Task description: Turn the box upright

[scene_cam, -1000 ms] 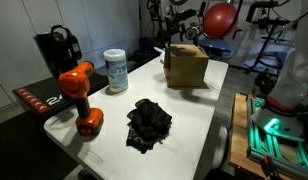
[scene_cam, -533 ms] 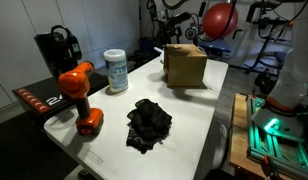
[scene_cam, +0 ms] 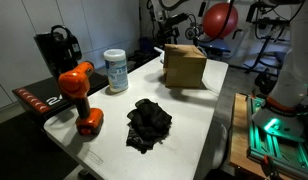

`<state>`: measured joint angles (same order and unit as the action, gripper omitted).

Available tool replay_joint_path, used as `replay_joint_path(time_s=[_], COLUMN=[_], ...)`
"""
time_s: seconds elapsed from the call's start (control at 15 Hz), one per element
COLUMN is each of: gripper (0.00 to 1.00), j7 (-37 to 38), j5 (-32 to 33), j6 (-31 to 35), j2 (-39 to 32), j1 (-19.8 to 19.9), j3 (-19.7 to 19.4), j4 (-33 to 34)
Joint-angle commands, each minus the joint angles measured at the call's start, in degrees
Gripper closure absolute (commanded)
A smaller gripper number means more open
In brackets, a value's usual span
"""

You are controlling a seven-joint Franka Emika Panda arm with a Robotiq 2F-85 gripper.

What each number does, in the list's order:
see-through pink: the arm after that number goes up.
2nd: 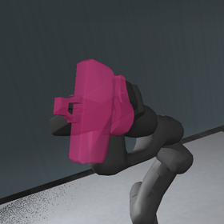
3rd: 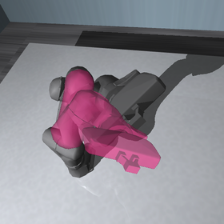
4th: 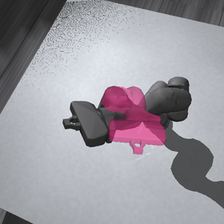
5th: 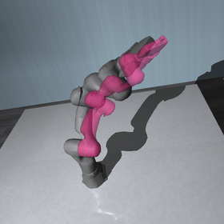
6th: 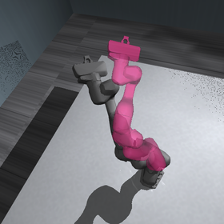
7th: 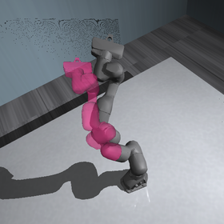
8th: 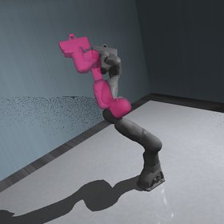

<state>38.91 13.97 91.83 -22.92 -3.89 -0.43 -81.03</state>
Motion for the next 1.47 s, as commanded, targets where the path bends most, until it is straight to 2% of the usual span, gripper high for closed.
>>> replay_joint_path(time_s=[0.0, 0.13, 0.47, 0.6, 1.0, 1.07, 1.2, 1.33, 1.4], gripper=[0.00, 0.01, 0.46, 0.50, 0.82, 0.83, 0.91, 0.90, 0.93], j7=[-0.08, 0.17, 0.85, 0.85, -0.09, -0.62, -0.86, -1.24, -1.59], j5=[-0.69, -0.40, -0.03, -0.09, -0.22, -0.28, -0.51, -1.19, -1.99], j6=[-3.75, -5.32, -9.95, -11.05, -15.65, -16.02, -16.23, -16.38, -16.58], j2=[-2.27, -2.80, -3.97, -4.02, -2.10, -1.30, 0.15, 1.31, 1.78], j1=[-0.98, -1.13, -1.29, -1.32, -1.11, -1.14, -1.22, -1.20, -0.95], j3=[-1.42, -1.72, -2.43, -2.57, -2.50, -2.31, -2.11, -1.93, -1.82], j4=[2.00, 2.23, 4.05, 5.15, 7.14, 6.65, 5.70, 4.89, 4.58])
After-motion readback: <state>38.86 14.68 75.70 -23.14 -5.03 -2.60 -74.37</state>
